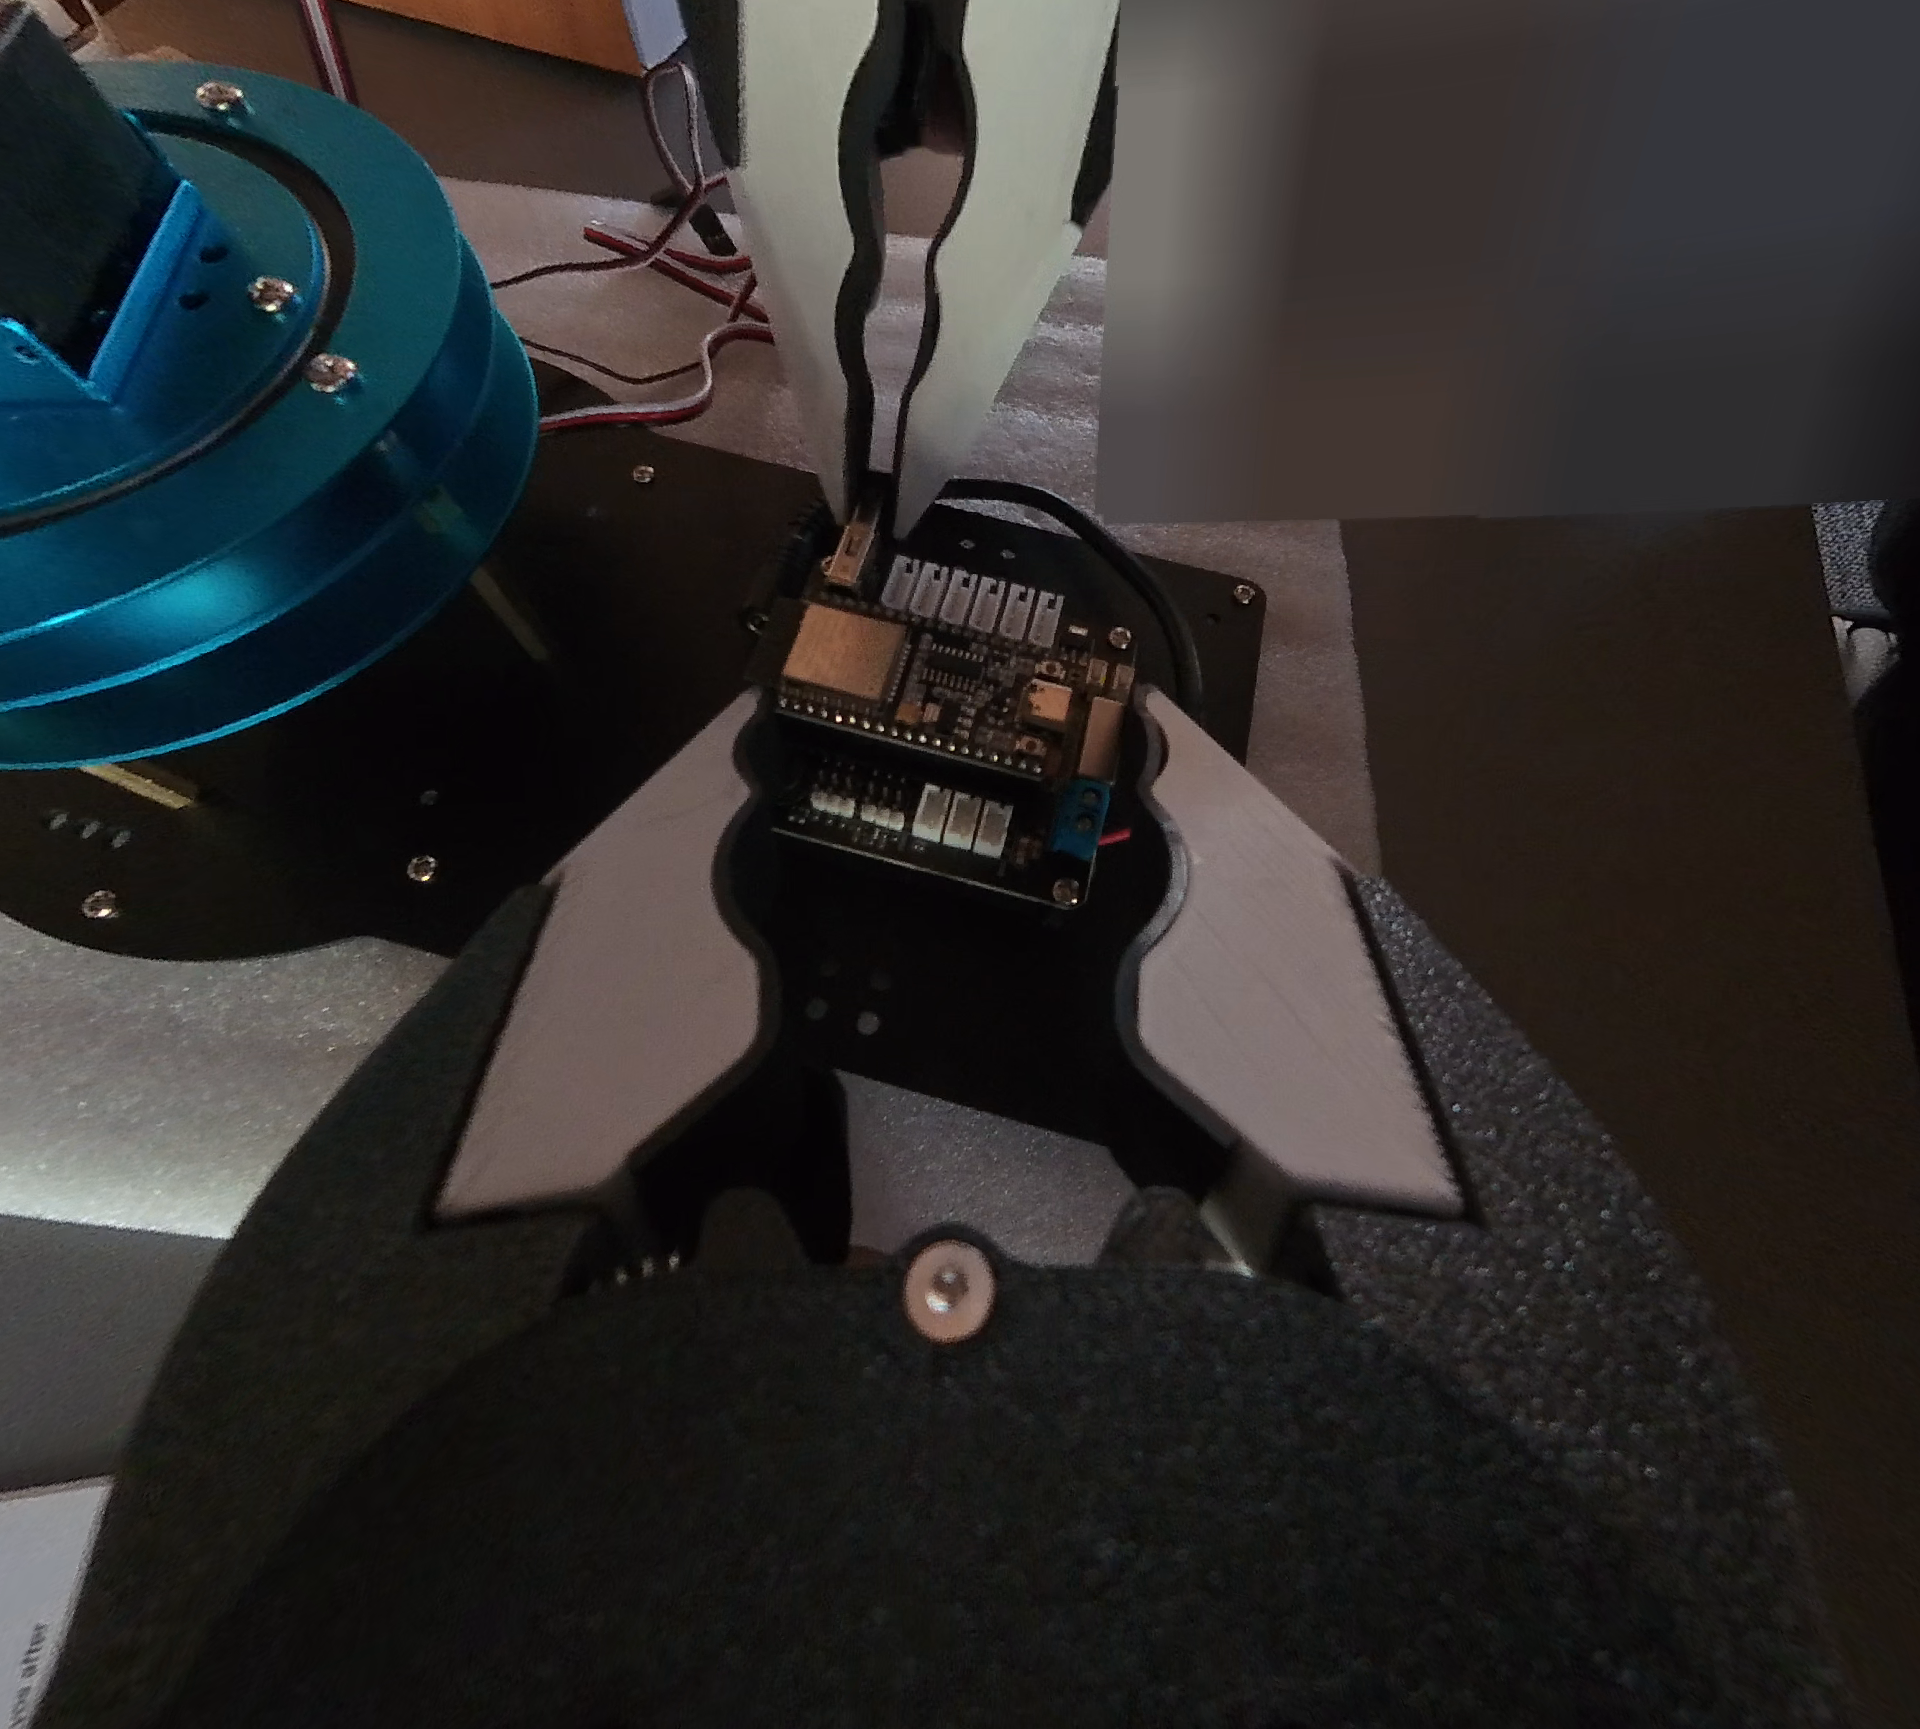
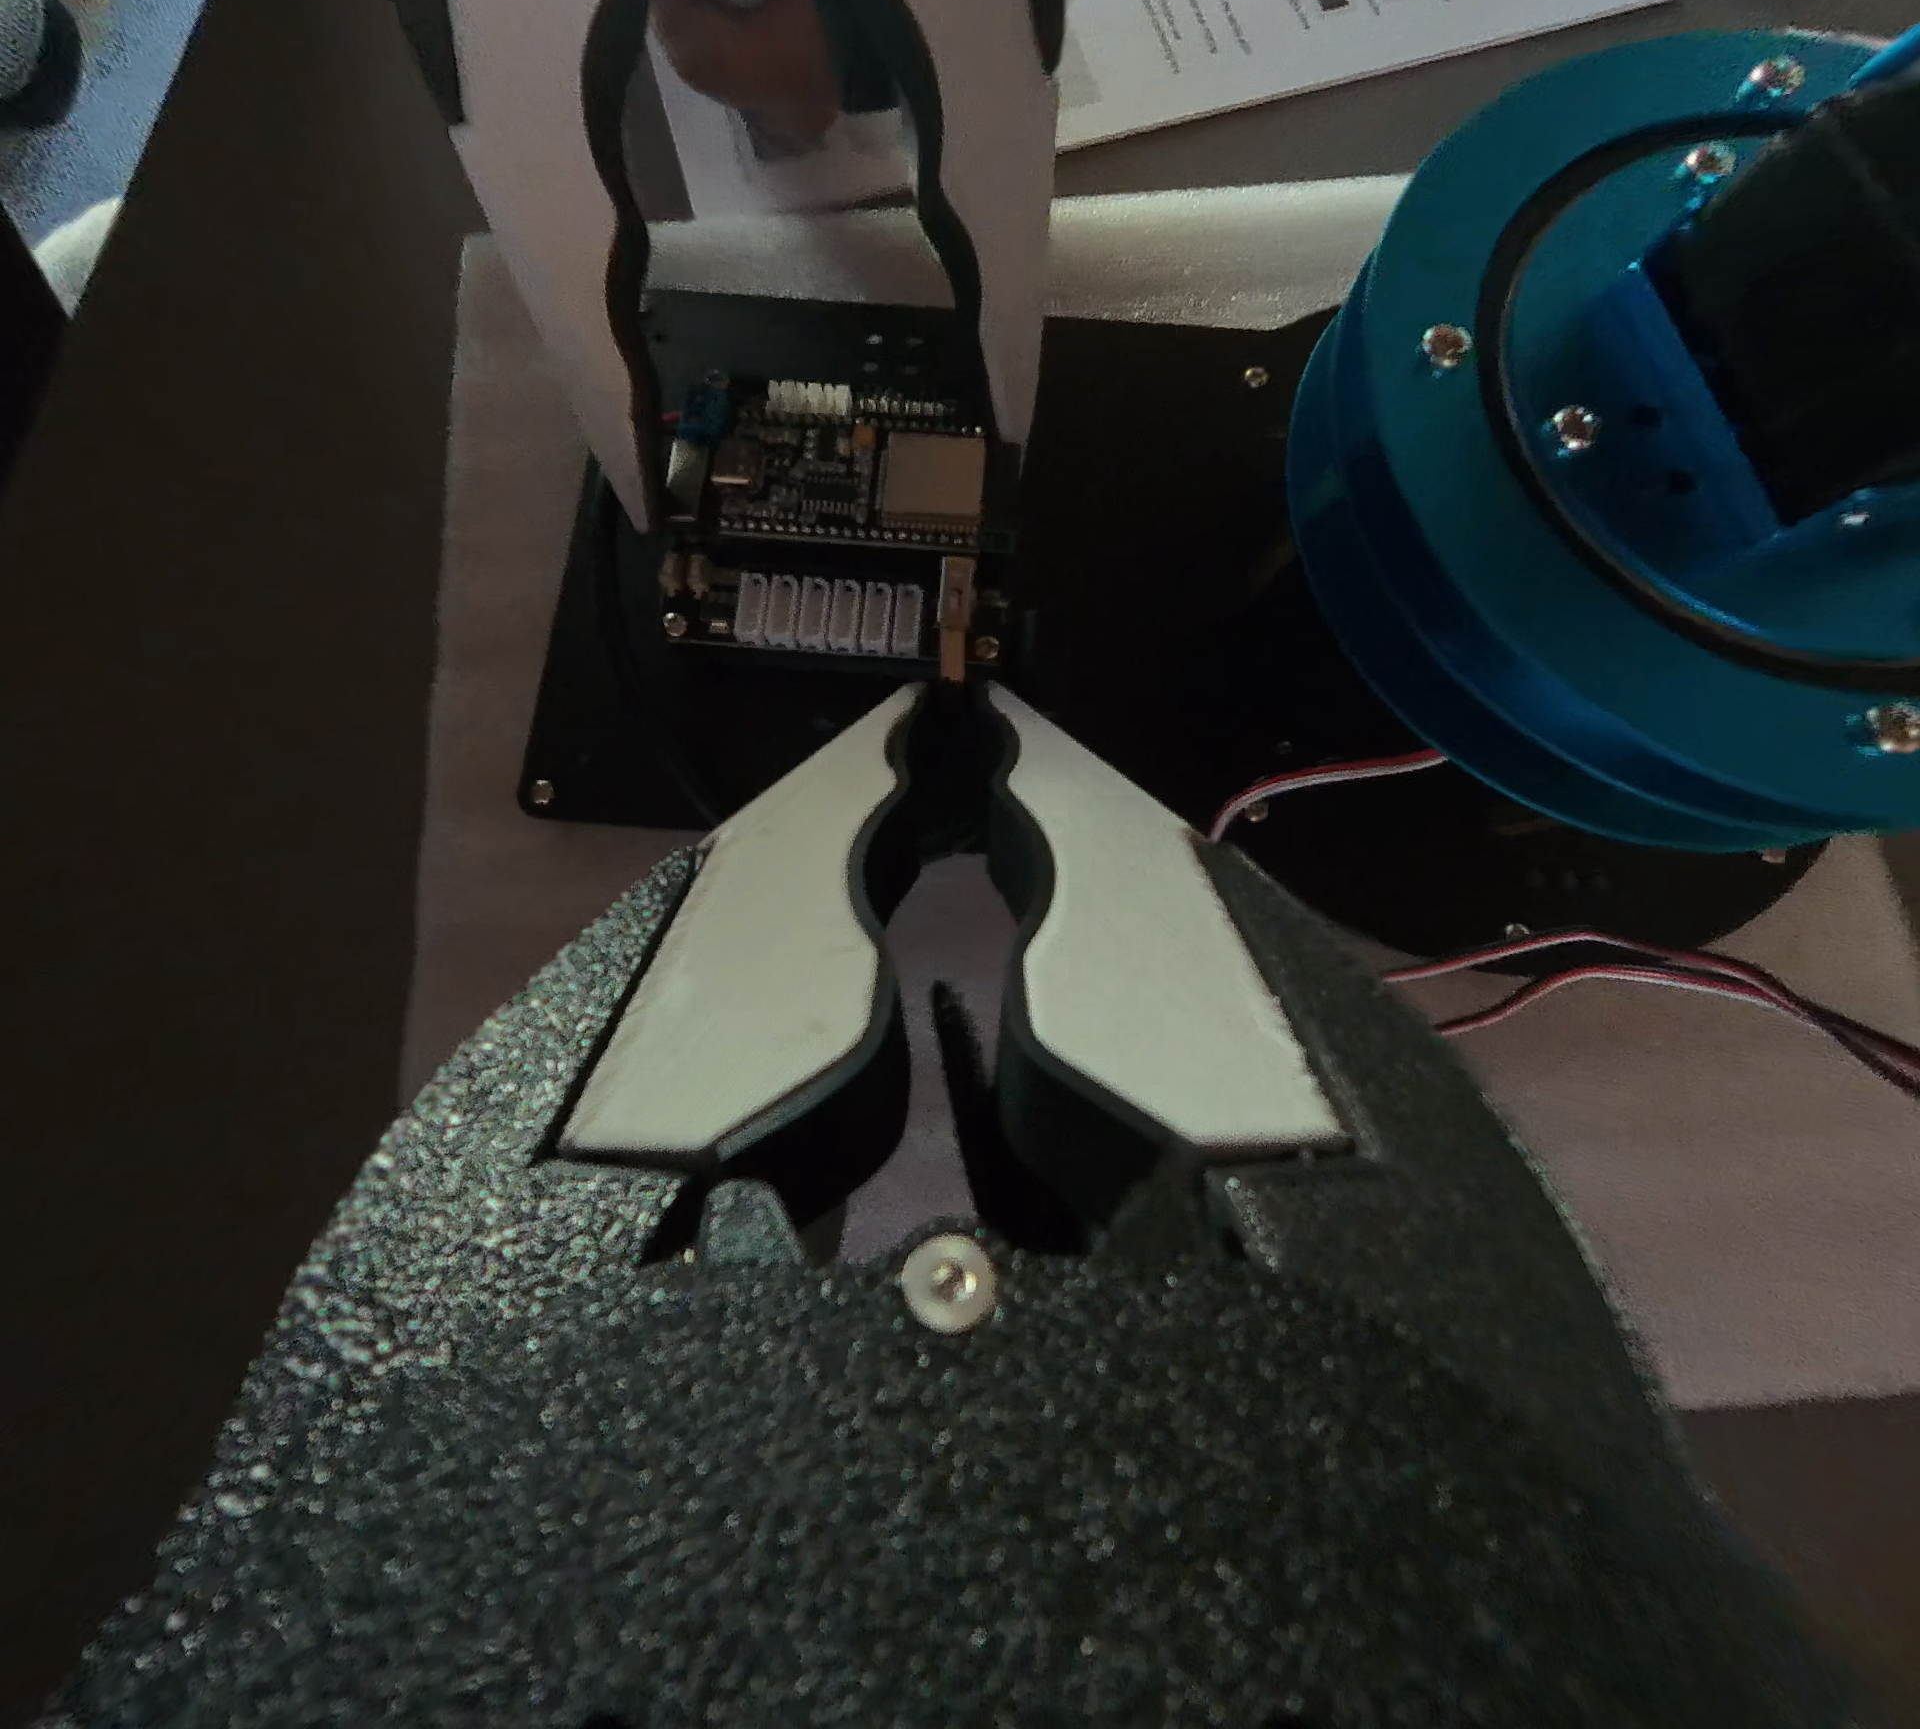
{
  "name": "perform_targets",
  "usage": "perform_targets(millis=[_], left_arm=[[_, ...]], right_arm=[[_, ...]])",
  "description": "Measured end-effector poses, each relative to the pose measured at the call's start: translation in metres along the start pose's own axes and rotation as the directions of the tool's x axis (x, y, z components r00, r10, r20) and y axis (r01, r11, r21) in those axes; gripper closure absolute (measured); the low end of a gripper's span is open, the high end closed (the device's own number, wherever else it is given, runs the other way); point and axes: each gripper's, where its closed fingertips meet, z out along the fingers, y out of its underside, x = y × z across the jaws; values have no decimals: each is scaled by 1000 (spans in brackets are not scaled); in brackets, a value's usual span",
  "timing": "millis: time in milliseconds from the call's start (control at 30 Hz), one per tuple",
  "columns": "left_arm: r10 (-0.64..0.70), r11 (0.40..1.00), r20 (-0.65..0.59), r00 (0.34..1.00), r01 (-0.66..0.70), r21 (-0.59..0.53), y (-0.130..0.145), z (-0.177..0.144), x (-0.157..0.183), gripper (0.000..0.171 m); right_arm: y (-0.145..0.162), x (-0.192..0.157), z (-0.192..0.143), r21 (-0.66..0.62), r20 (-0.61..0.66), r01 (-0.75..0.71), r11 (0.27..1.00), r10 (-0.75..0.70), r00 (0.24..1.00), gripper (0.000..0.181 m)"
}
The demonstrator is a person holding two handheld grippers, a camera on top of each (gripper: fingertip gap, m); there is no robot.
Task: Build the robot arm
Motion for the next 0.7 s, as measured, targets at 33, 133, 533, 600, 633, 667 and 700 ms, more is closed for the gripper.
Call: perform_targets(millis=[33, 133, 533, 600, 633, 667, 700], left_arm=[[1, 1000, 1, 1000, -1, -1, 0, 0, 0, 106], [2, 1000, 2, 1000, -2, -2, 0, 0, 0, 106], [-3, 1000, -6, 1000, 3, 3, 0, 0, 0, 106], [-1, 1000, -5, 1000, 1, 3, 0, 0, 0, 106], [-1, 1000, -4, 1000, 1, 3, 0, 0, 0, 106], [-1, 1000, -5, 1000, 1, 4, 0, 0, 0, 106], [-1, 1000, -3, 1000, 1, 4, -1, 0, 0, 107]], right_arm=[[0, 0, 0, 6, -2, -2, 1000, 2, 1000, 178], [0, 0, 0, 3, -15, -4, 1000, 4, 1000, 178], [1, 0, -5, 69, -40, 31, 997, -29, 999, 176], [0, 0, -6, 62, -38, 26, 998, -23, 999, 177], [-1, 1, -6, 51, -51, 26, 998, -23, 998, 177], [-2, 1, -6, 32, -61, 27, 999, -25, 998, 177], [-2, 2, -6, 12, -66, 30, 999, -30, 997, 177]])
